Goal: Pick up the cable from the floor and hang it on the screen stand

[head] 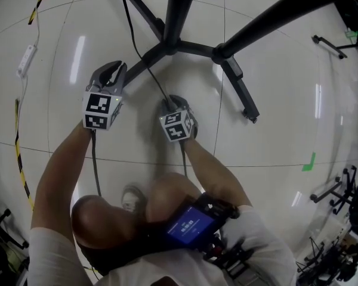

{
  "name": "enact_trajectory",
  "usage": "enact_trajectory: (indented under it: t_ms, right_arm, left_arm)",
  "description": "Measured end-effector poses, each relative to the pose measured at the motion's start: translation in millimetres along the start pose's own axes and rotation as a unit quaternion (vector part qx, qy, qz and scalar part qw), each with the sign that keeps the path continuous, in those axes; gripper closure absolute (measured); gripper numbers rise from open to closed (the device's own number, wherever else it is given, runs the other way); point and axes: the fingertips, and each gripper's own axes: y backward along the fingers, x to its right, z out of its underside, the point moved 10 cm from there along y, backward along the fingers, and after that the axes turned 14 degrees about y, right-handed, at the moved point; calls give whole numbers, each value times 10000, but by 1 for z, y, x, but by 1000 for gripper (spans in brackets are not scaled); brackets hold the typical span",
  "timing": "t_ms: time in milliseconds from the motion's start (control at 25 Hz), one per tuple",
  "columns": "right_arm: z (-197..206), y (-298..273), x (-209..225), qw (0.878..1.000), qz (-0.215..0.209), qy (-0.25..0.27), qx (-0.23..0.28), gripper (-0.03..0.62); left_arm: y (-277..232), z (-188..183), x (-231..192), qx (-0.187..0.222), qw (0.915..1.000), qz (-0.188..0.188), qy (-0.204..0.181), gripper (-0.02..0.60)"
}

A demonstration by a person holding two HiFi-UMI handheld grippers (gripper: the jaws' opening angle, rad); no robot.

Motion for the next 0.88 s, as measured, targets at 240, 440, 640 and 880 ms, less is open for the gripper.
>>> enact_trajectory:
  t_ms: [240, 440, 640, 880]
  right_arm:
    - [4, 2, -2, 9994, 282, 0, -194, 557]
    - [3, 13, 1, 9991, 395, 13, -120, 560]
    - [3, 27, 5, 9986, 521, 118, -48, 562]
    - [-1, 55, 19, 9974, 650, 324, -28, 563]
  left_arm:
    - [3, 8, -1, -54, 10000, -22, -39, 578]
    - [0, 12, 1, -56, 10000, 20, 16, 578]
    - [-3, 11, 6, -41, 10000, 63, 18, 578]
    - [1, -3, 11, 5, 10000, 30, 15, 578]
